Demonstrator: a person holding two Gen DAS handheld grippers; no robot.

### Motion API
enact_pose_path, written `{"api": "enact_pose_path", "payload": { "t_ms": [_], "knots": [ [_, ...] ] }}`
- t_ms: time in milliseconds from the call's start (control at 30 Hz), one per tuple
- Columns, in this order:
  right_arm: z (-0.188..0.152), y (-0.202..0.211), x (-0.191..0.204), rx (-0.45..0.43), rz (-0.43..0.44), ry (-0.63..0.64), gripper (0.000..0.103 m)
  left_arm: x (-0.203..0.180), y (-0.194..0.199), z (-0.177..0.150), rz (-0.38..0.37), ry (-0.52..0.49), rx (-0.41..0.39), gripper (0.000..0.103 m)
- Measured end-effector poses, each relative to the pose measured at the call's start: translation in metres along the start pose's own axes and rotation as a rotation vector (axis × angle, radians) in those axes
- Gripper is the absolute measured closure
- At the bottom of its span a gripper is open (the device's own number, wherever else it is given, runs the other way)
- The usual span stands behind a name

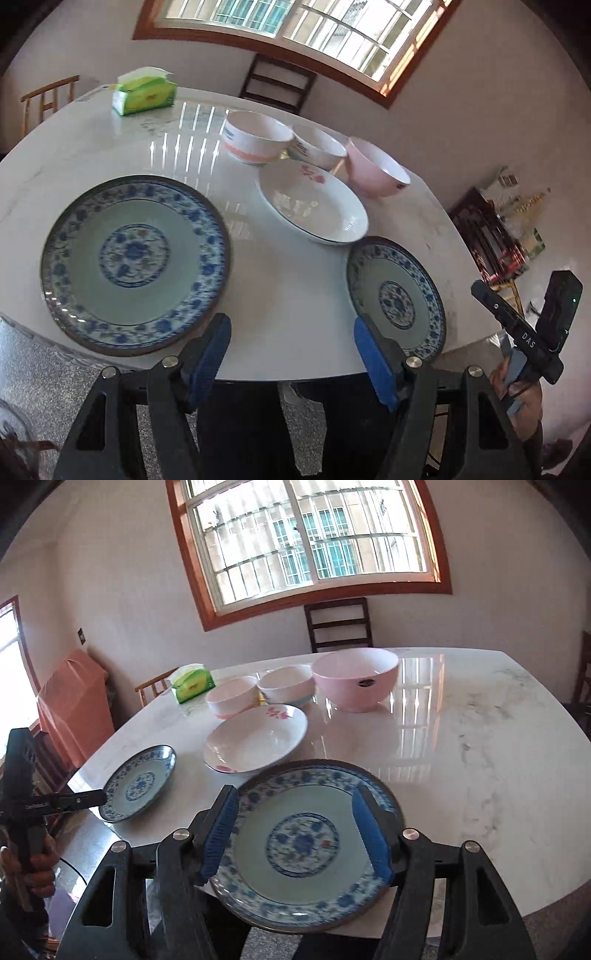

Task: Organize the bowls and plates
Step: 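Carry the large plate with both grippers over the smaller blue-and-white plate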

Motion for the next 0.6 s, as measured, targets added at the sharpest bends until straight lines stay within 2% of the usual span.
{"api": "enact_pose_path", "payload": {
  "t_ms": [67, 100, 167, 233, 333, 467, 600],
  "knots": [
    [-0.004, -0.001, -0.02, 0.046, 0.013, -0.018, 0.041, -0.024, -0.025, 0.001, 0.04, -0.041, 0.055, 0.032],
    [-0.007, -0.002, -0.029, 0.066, 0.015, -0.037, 0.041, -0.036, -0.037, 0.002, 0.024, -0.056, 0.085, 0.032],
    [-0.013, -0.012, -0.045, 0.117, 0.046, -0.092, 0.041, -0.048, -0.059, 0.003, -0.022, -0.044, 0.138, 0.032],
    [-0.019, -0.022, -0.058, 0.169, 0.07, -0.139, 0.041, -0.048, -0.075, 0.004, 0.019, -0.015, 0.161, 0.032],
    [-0.022, -0.032, -0.068, 0.221, 0.109, -0.162, 0.041, -0.049, -0.088, 0.003, 0.014, 0.018, 0.199, 0.032],
    [-0.02, -0.052, -0.073, 0.306, 0.149, -0.183, 0.041, -0.057, -0.098, 0.002, 0.079, -0.019, 0.231, 0.032],
    [-0.02, -0.069, -0.078, 0.39, 0.177, -0.197, 0.041, -0.059, -0.107, 0.0, 0.074, -0.03, 0.289, 0.033]
  ]
}}
Point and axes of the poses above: each gripper's, at about its wrist camera, not at the fingertips, and y roughly against the way its jaws point, x to its left, z to its top, the point moved 4 cm from there along -y, roughly the way its jaws point, and after that the axes turned 5 degrees about -x, right-handed, at the moved point
